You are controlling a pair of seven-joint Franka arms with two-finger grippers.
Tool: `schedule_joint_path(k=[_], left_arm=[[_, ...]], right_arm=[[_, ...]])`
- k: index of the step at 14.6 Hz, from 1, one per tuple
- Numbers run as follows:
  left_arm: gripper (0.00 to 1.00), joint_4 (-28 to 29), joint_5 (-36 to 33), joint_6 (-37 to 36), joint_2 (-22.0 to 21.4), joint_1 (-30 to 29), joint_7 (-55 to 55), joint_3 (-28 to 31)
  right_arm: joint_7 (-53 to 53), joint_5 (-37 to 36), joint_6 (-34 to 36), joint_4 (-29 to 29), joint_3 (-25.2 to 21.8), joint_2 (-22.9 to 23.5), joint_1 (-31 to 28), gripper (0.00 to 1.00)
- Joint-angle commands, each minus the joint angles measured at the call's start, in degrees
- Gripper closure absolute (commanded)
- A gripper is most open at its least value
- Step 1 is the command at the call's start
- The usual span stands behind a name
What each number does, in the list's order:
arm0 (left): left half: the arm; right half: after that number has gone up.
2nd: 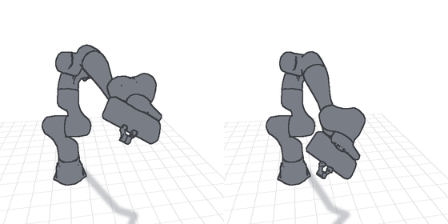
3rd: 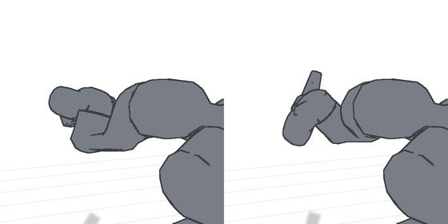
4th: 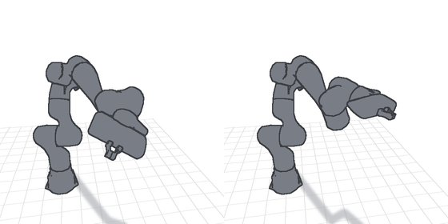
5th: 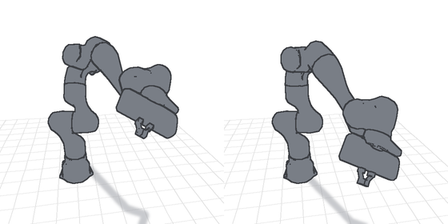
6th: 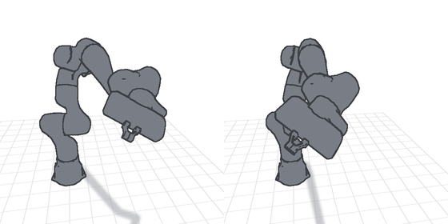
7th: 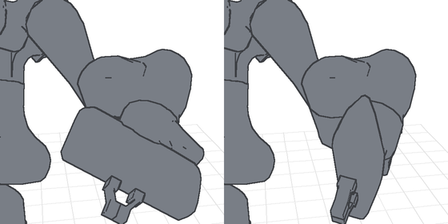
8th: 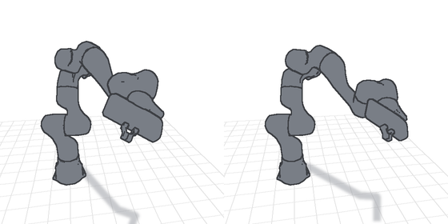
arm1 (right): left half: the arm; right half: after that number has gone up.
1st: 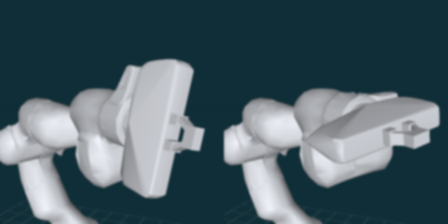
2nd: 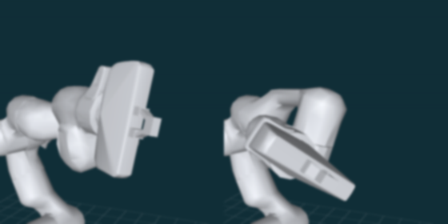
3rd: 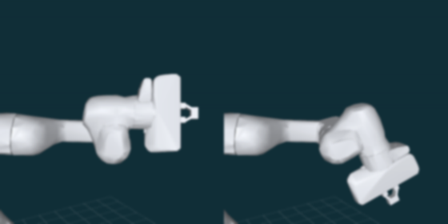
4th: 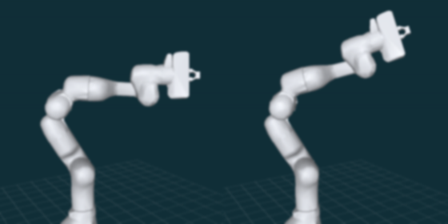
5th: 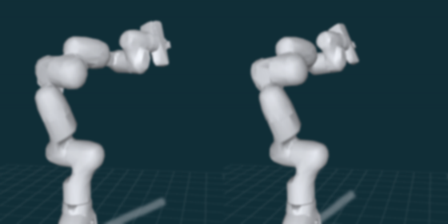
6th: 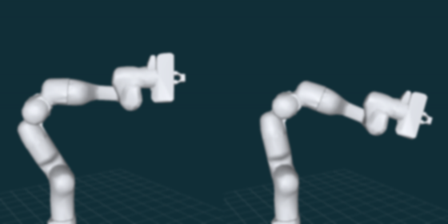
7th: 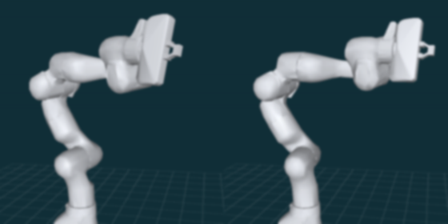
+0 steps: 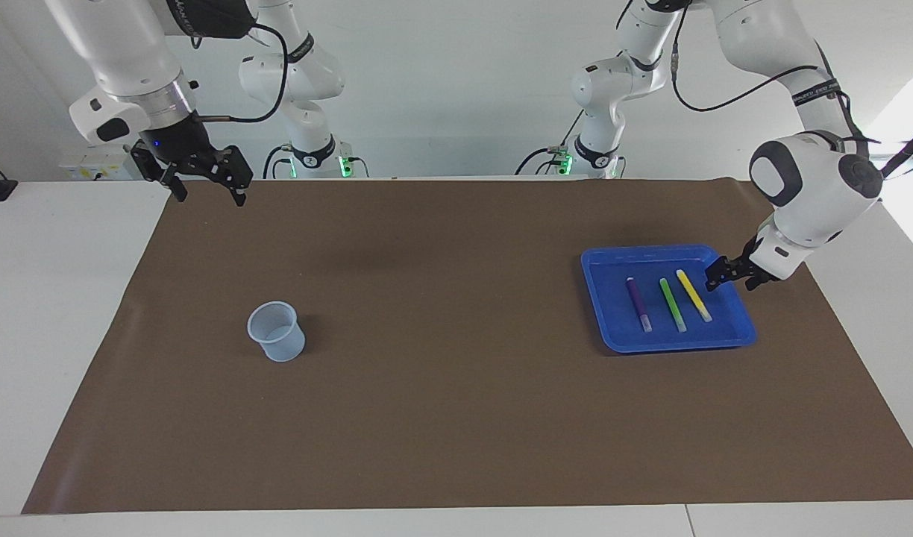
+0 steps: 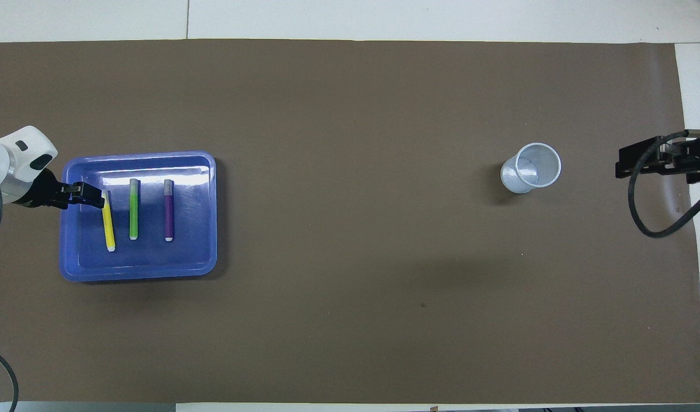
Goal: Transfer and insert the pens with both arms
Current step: 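Reach the left gripper down to the yellow pen and grasp it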
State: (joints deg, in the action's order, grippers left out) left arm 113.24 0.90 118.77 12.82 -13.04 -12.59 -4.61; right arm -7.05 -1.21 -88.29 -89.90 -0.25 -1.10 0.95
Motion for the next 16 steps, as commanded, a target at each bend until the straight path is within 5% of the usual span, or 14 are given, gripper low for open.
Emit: schedule_joint_path(k=[1, 16], left_arm=[[0.22, 0.58, -0.73, 1.11, 0.98, 0.82, 0.02, 0.21], [0.4, -0.13, -3.63, -0.12, 3.88, 1.35, 0.03, 0.22]], right_arm=[[1.25, 0.33, -0.31, -0.89, 0.34, -0.84, -0.59, 0.0], [0.89, 0.33, -0.31, -0.89, 0.34, -0.84, -0.59, 0.0]])
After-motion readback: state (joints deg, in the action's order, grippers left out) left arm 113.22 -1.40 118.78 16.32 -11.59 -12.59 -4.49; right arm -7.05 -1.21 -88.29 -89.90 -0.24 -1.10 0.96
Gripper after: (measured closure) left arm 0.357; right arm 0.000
